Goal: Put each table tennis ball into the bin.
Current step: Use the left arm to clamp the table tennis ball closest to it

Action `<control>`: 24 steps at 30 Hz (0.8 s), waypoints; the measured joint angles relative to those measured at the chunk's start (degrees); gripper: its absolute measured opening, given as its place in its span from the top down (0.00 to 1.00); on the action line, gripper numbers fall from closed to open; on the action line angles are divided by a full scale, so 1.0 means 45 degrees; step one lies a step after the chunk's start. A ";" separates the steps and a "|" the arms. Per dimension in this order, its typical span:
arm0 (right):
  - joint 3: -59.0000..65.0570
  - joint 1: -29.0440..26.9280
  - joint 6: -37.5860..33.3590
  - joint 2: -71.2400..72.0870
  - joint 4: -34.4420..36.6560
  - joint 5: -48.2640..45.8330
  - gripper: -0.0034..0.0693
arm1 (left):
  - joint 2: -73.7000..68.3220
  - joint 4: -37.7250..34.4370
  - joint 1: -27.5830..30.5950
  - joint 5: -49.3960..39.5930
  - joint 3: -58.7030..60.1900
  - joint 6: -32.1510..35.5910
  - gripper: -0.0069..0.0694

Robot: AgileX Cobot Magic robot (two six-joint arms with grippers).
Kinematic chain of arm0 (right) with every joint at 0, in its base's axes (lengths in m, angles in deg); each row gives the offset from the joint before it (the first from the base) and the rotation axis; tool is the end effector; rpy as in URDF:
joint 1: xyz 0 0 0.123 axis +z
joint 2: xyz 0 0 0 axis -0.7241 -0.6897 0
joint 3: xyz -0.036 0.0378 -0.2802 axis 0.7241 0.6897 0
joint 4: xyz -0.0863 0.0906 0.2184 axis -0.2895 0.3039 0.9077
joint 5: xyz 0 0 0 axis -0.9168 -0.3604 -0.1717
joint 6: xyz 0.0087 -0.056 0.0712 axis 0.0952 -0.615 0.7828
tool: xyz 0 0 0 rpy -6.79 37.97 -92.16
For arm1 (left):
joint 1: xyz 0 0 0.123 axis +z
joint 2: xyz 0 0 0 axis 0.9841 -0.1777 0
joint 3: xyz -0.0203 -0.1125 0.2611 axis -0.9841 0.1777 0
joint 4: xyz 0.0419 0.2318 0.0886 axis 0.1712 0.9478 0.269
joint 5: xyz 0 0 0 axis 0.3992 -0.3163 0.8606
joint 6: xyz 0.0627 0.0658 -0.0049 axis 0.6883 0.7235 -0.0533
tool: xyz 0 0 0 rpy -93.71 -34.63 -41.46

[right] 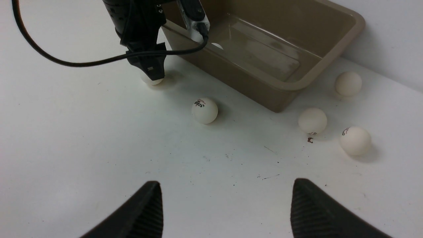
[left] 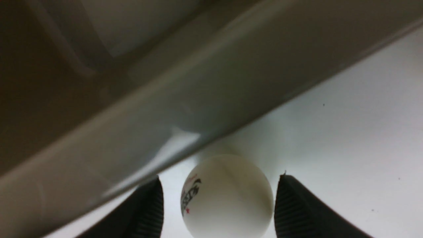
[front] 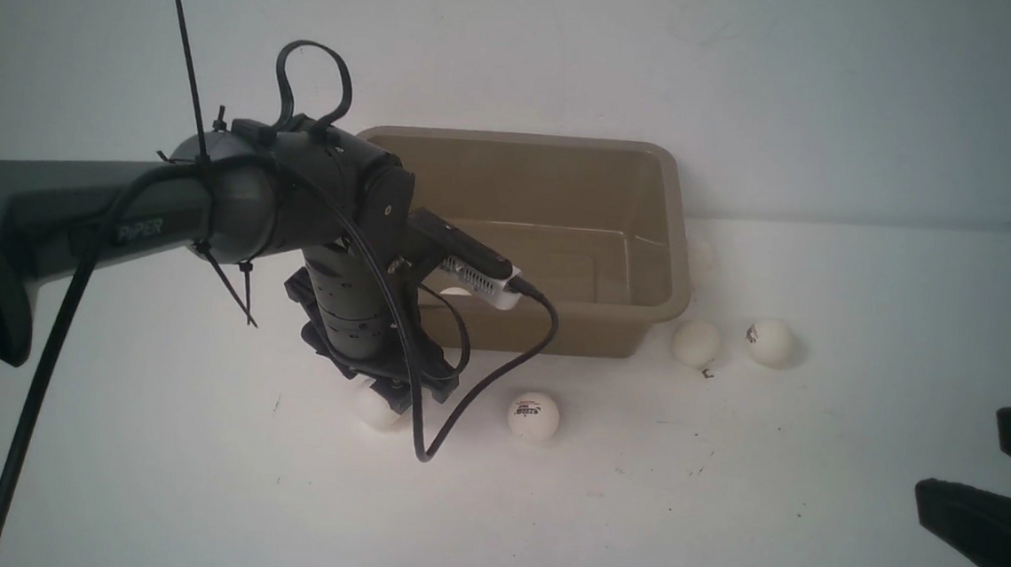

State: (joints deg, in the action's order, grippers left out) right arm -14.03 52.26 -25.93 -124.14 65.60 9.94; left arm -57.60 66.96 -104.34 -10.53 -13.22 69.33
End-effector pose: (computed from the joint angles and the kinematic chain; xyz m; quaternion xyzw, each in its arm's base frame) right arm 0.1024 0.0572 0.3183 -0.3157 0.8134 0.1778 0.4551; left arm 0.3743 -0.1665 0.1693 0.2643 0.9576 0.0058 0.1143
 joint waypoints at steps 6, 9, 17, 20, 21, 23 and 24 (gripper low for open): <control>0.0000 0.0000 0.0000 0.0000 0.0000 0.0003 0.30 | -0.0028 0.0041 0.0000 0.0117 0.0000 0.0000 0.38; 0.0000 0.0000 -0.0011 0.0000 0.0000 0.0014 0.30 | -0.0050 0.0041 0.0000 0.0014 0.0000 0.0000 0.38; 0.0000 0.0000 -0.0011 0.0000 0.0000 0.0014 0.30 | -0.0065 -0.0214 0.0000 -0.0173 0.0000 0.0000 0.38; 0.0000 0.0000 -0.0011 0.0000 0.0000 0.0014 0.30 | -0.0065 -0.0408 0.0000 -0.0173 0.0000 0.0000 0.38; 0.0000 0.0000 -0.0011 0.0000 0.0000 0.0014 0.30 | -0.0065 -0.0439 0.0000 -0.0173 0.0000 0.0000 0.38; 0.0000 0.0000 -0.0011 0.0000 0.0000 0.0014 0.30 | -0.0065 -0.0439 0.0000 -0.0236 0.0000 0.0000 0.38; 0.0000 0.0000 -0.0011 0.0000 0.0000 0.0014 0.30 | -0.0065 -0.0439 0.0000 -0.0284 0.0000 0.0000 0.38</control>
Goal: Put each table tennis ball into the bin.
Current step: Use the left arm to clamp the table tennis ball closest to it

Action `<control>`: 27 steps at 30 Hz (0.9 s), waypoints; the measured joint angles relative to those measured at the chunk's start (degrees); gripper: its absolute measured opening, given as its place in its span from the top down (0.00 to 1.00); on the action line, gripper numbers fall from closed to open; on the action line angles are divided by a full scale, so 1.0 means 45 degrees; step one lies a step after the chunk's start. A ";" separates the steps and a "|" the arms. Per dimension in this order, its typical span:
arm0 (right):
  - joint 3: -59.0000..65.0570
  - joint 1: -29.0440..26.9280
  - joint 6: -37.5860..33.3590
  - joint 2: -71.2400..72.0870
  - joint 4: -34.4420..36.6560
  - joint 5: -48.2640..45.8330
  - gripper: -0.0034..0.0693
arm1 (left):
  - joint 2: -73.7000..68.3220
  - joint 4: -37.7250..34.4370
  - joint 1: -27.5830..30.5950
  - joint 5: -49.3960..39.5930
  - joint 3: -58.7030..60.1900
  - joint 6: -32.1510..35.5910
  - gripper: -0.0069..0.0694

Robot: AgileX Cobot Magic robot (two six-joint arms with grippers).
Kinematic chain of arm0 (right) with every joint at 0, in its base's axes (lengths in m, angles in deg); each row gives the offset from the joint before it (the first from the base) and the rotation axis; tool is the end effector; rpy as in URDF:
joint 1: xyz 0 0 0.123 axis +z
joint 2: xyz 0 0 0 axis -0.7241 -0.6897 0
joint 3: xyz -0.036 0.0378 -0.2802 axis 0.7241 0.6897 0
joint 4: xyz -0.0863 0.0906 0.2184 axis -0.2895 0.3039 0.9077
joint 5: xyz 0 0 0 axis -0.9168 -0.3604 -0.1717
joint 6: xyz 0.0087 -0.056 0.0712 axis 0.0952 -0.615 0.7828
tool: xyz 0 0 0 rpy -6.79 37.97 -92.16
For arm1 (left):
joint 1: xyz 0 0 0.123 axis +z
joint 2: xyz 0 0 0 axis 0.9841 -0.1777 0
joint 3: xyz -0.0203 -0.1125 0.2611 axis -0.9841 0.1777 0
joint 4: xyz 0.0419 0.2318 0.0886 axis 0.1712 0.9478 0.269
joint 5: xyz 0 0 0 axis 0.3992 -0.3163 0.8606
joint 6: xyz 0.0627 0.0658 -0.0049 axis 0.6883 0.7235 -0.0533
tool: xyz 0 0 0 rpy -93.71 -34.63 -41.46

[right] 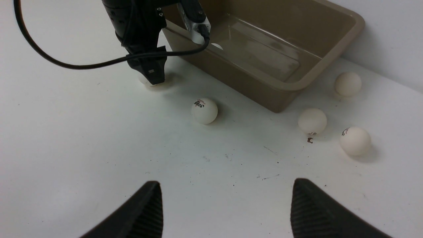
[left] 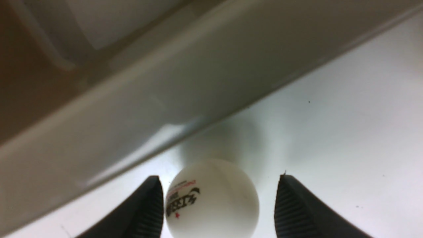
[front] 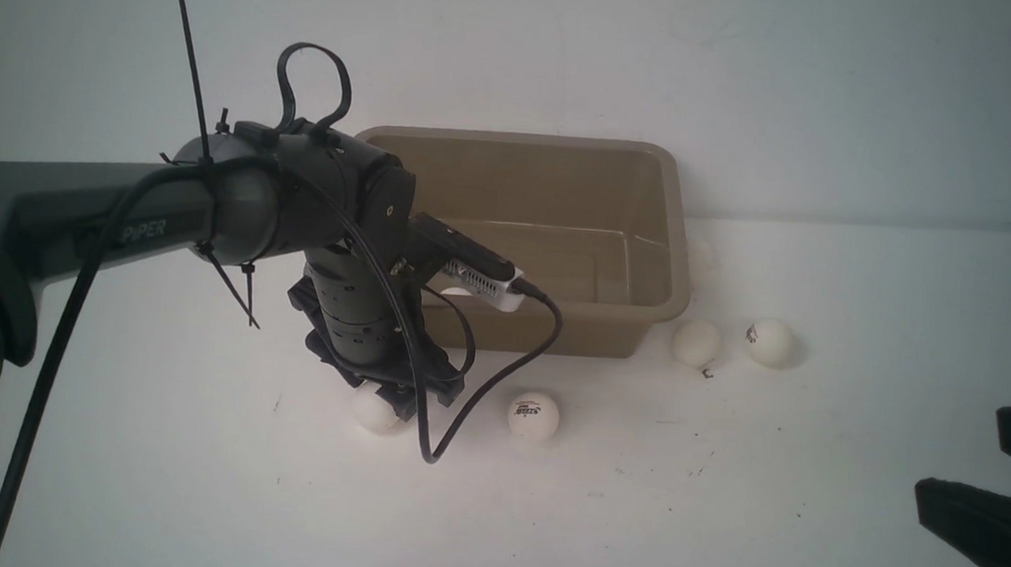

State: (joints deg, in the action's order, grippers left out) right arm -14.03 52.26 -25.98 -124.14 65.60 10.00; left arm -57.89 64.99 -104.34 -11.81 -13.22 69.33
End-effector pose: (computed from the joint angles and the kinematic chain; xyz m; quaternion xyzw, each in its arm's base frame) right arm 0.1024 0.0571 0.3183 -0.3158 0.8131 0.1774 0.4556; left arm 0.3717 -0.1678 0.1668 0.2550 0.9619 -0.0056 0.0985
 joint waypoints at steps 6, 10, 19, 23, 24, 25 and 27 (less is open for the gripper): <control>0.0000 0.0000 -0.0012 0.0000 -0.0013 0.0000 0.30 | 0.0000 0.0000 -0.0005 -0.0273 0.0000 0.0000 0.38; 0.0000 0.0000 -0.0012 0.0000 -0.0013 0.0000 0.30 | 0.0000 -0.0009 -0.0005 -0.0284 0.0000 0.0000 0.40; 0.0000 0.0000 -0.0012 0.0000 -0.0013 0.0000 0.30 | -0.0014 -0.0265 -0.0015 -0.0442 0.0000 0.0000 0.49; 0.0000 0.0000 -0.0012 0.0000 -0.0013 0.0000 0.30 | -0.0131 -0.0275 -0.0015 -0.0687 -0.0097 0.0000 0.49; 0.0000 0.0000 -0.0012 0.0000 -0.0013 0.0000 0.30 | -0.0157 -0.0275 -0.0015 -0.0784 -0.0148 0.0000 0.49; 0.0000 0.0000 -0.0012 0.0000 -0.0013 0.0000 0.30 | -0.0156 -0.0244 -0.0015 -0.0853 -0.0147 0.0012 0.49; 0.0000 0.0000 -0.0012 0.0000 -0.0024 0.0000 0.30 | -0.0156 -0.0088 -0.0015 -0.1047 -0.0162 0.0012 0.49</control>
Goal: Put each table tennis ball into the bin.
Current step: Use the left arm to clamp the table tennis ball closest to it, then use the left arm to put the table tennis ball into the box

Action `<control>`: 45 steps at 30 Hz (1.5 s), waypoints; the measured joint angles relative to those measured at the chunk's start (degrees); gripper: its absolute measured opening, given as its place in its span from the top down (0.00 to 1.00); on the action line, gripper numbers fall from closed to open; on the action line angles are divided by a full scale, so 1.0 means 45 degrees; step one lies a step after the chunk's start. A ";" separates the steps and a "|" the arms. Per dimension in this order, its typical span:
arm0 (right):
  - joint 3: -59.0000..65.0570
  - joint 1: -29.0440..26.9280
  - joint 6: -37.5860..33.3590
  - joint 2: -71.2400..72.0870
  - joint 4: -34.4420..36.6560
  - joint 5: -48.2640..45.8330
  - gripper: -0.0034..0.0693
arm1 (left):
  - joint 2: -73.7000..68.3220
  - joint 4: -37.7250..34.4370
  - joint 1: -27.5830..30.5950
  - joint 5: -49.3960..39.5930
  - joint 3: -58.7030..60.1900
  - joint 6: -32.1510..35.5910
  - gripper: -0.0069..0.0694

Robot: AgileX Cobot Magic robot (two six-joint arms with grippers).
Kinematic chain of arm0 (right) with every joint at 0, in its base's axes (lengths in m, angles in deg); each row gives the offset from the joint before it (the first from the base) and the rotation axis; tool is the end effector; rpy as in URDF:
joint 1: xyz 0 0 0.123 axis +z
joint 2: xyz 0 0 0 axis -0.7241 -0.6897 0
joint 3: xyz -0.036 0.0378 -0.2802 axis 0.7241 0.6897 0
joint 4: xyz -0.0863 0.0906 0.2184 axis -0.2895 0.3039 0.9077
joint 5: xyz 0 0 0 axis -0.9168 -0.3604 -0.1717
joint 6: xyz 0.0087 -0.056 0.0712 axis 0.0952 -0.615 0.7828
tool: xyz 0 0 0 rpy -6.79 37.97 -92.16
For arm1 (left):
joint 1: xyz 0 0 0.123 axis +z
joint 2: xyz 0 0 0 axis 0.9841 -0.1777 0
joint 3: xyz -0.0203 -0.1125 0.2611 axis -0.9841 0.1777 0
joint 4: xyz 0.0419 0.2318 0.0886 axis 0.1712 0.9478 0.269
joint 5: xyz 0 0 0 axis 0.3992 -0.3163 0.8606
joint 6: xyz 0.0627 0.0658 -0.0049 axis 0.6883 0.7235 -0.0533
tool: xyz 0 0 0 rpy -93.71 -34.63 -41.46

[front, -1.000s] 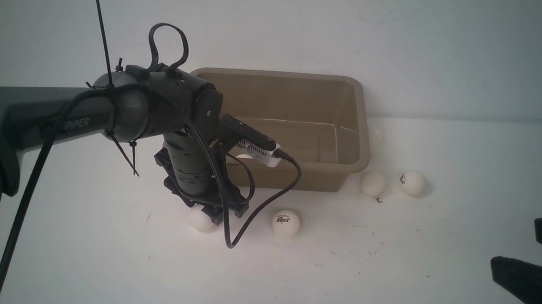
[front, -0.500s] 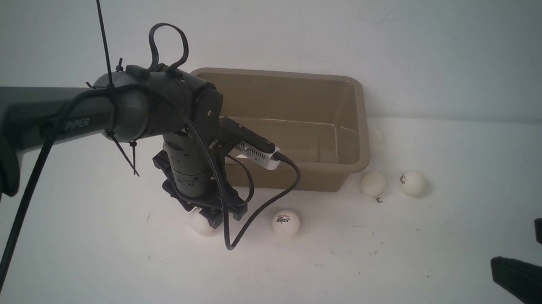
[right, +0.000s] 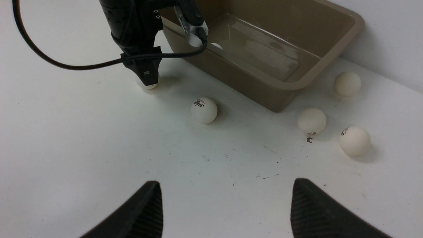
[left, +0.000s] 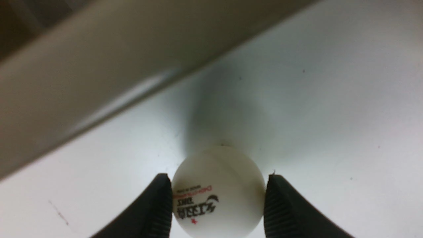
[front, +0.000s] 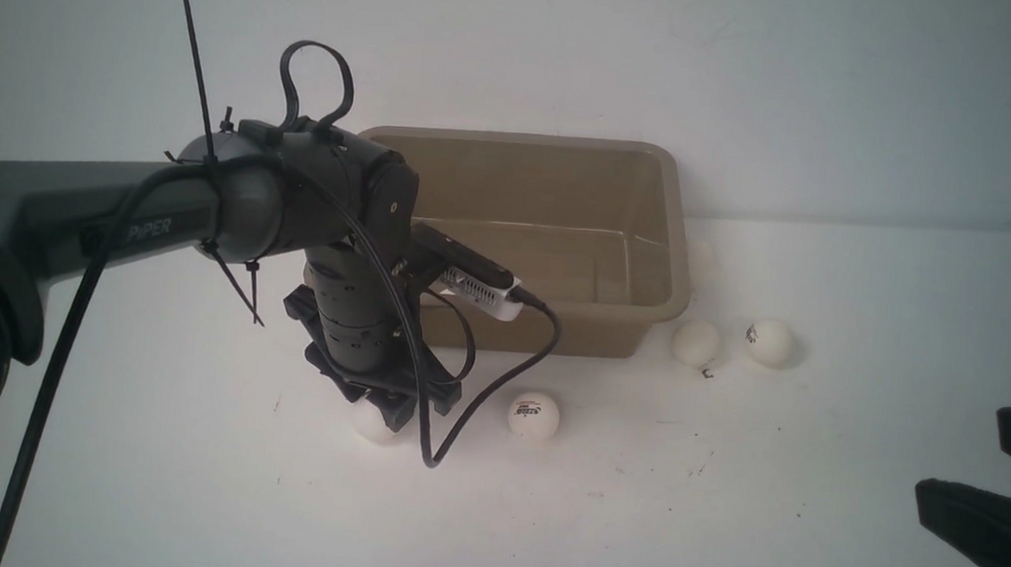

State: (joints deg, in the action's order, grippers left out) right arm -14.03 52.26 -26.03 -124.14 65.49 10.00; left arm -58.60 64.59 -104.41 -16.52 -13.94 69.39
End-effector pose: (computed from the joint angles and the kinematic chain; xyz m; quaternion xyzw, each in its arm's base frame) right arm 0.1024 0.0570 0.3183 -0.3166 0.8132 0.1764 0.4555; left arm 0.3673 -0.1668 0.1636 0.2546 0.9653 -0.0009 0.0578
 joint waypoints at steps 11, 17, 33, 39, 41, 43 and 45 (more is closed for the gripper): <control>0.0000 0.0000 -0.0012 0.0000 0.0000 0.0072 0.30 | 0.1231 0.0301 0.0000 -0.0622 0.0119 0.0951 0.49; 0.0000 0.0000 -0.0012 0.0000 0.0000 0.0088 0.30 | 0.2501 -0.0283 0.0000 -0.0694 0.0119 0.1814 0.49; 0.0000 0.0000 -0.0026 0.0000 0.0000 -0.0080 0.30 | 0.2546 -0.0912 0.0546 0.5874 0.0119 0.3462 0.49; 0.0000 0.0000 -0.0013 0.0000 0.0000 -0.0292 0.30 | 0.1355 -0.0900 0.1129 0.6682 0.0160 0.4064 0.49; -0.0004 0.0000 -0.0013 0.0000 0.0000 -0.0321 0.30 | 0.1262 -0.0900 0.1137 0.6545 0.0160 0.4492 0.49; -0.0004 0.0000 -0.0013 0.0000 0.0000 -0.0321 0.30 | 0.1280 -0.0919 0.1137 0.6216 0.0160 0.4925 0.46; -0.0004 0.0000 -0.0013 0.0000 0.0000 -0.0321 0.30 | 0.1406 -0.1054 0.1137 0.5906 0.0160 0.5038 0.41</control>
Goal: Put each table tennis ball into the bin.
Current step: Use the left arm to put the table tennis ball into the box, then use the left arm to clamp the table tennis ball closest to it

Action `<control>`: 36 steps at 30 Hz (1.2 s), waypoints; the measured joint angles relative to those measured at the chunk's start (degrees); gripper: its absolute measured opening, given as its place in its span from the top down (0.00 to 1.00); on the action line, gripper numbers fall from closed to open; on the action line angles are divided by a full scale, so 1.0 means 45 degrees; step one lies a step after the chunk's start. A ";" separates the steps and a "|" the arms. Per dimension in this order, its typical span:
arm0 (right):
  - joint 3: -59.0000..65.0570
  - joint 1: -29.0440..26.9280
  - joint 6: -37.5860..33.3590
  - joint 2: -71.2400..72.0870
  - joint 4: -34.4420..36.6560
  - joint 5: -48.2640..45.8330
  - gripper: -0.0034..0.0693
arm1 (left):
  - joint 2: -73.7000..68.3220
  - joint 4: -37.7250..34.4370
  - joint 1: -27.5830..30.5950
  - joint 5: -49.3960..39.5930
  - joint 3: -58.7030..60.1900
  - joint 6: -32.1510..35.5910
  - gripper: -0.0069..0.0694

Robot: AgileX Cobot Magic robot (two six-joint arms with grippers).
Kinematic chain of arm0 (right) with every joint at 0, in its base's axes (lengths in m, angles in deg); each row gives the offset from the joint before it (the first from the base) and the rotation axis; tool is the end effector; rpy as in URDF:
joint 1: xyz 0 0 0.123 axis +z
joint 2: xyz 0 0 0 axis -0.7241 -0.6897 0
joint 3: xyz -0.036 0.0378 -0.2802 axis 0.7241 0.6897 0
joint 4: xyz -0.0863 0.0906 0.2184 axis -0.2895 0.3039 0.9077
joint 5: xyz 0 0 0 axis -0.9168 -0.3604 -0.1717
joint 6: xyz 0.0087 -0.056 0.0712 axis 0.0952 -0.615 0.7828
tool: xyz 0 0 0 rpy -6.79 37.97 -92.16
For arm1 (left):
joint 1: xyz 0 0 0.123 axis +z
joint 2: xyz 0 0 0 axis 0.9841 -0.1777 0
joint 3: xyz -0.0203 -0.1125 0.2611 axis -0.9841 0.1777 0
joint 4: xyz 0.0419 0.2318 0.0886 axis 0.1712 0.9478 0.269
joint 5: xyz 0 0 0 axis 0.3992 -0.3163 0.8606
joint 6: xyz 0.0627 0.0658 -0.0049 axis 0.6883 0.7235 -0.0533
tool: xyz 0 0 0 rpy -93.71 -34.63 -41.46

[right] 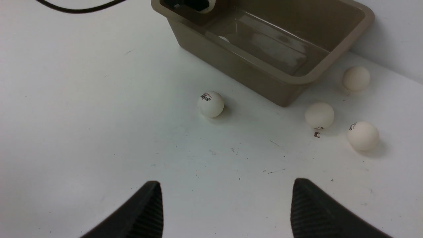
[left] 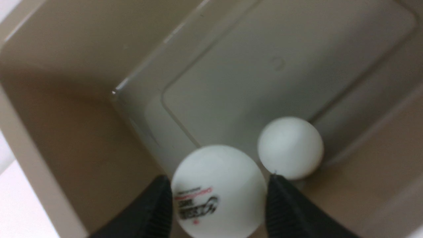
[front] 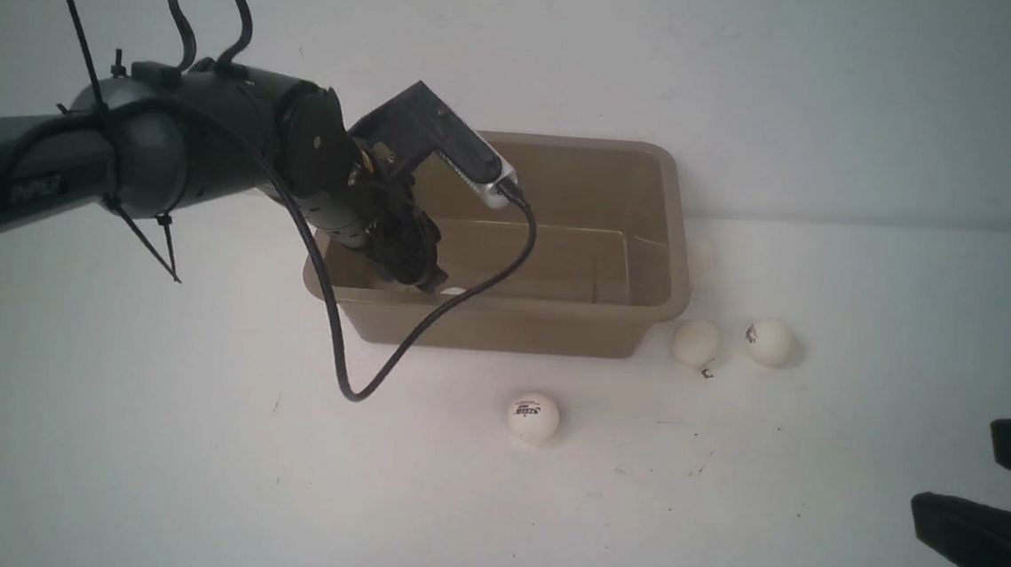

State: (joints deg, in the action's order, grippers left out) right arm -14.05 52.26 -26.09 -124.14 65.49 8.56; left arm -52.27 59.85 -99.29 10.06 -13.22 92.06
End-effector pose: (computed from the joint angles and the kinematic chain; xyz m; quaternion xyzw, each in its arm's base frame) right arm 0.1007 0.0578 0.3171 -0.3228 0.8148 0.1815 0.4461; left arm 0.4065 -0.1469 0.2226 0.3528 0.8748 -0.0009 0.3321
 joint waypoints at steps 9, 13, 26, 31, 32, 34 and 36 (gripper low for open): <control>0.0000 0.0000 0.0000 0.0000 0.0037 0.0000 0.30 | 0.2460 -0.3453 0.0000 -0.1856 0.0000 0.0072 0.22; 0.0000 0.0000 0.0000 0.0000 0.0037 0.0014 0.30 | 0.3599 -0.4635 0.0000 -0.4612 0.0000 0.0158 0.31; 0.0000 0.0000 0.0000 0.0000 0.0037 0.0023 0.30 | 0.1899 -0.6109 -0.0827 -0.7471 0.0000 0.1080 0.34; 0.0000 0.0000 0.0000 0.0000 0.0037 0.0023 0.30 | 0.0766 -0.5774 -0.1471 -0.7050 0.0000 0.0899 0.34; 0.0000 0.0000 0.0000 0.0000 0.0037 0.0023 0.30 | 0.0563 -0.5647 -0.1559 -0.6844 0.0000 0.0836 0.34; 0.0000 0.0000 0.0000 0.0000 0.0037 0.0023 0.30 | 0.0195 -0.5454 -0.1697 -0.6283 0.0000 0.0667 0.34; 0.0000 0.0000 0.0000 0.0000 0.0037 0.0023 0.30 | -0.0126 -0.5369 -0.1759 -0.5727 0.0000 0.0514 0.34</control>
State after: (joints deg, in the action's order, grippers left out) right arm -14.05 52.26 -26.09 -124.14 65.66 8.66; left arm -52.84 35.68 -107.21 -15.72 -13.22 94.37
